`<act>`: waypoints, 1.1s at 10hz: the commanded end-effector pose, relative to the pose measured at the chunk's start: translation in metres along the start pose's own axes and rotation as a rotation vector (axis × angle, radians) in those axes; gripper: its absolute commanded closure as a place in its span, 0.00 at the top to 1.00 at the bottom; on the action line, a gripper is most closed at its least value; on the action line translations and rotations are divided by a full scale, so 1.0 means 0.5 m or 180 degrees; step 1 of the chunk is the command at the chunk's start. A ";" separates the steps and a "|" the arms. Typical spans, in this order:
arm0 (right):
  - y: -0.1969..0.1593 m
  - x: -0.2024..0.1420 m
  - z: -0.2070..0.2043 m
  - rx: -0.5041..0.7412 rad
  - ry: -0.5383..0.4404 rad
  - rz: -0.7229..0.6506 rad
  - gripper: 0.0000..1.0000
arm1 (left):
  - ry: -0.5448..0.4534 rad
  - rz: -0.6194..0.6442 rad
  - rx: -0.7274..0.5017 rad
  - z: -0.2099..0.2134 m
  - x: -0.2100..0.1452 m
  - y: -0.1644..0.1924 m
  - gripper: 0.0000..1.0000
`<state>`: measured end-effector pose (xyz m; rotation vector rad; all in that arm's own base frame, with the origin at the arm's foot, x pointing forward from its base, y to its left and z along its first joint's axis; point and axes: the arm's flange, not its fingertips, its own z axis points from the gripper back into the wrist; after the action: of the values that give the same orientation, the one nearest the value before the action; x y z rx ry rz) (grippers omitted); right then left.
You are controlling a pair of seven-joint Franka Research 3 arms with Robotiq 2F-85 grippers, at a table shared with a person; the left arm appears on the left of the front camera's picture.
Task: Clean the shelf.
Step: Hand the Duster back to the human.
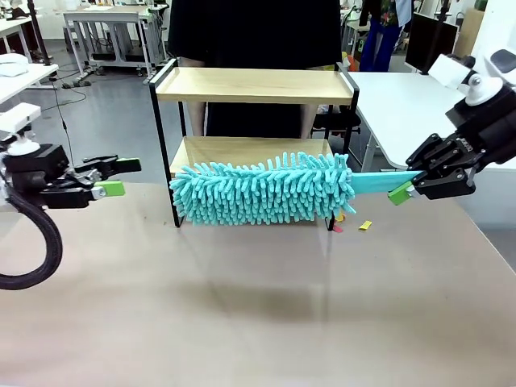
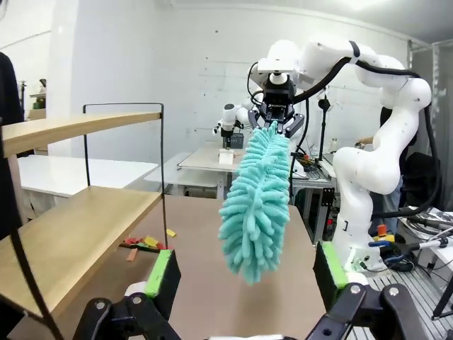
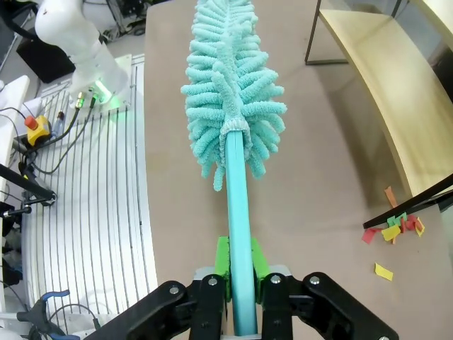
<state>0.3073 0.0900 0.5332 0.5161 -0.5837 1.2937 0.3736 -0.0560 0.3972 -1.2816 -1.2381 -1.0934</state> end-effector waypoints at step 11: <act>0.001 0.008 0.002 0.0014 -0.0119 -0.0011 0.13 | 0.0093 -0.0155 -0.0008 -0.214 -0.101 -0.159 1.00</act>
<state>0.3071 0.0902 0.5332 0.5160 -0.5831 1.2933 0.3700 -0.1751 0.3701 -1.2575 -1.2056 -1.1510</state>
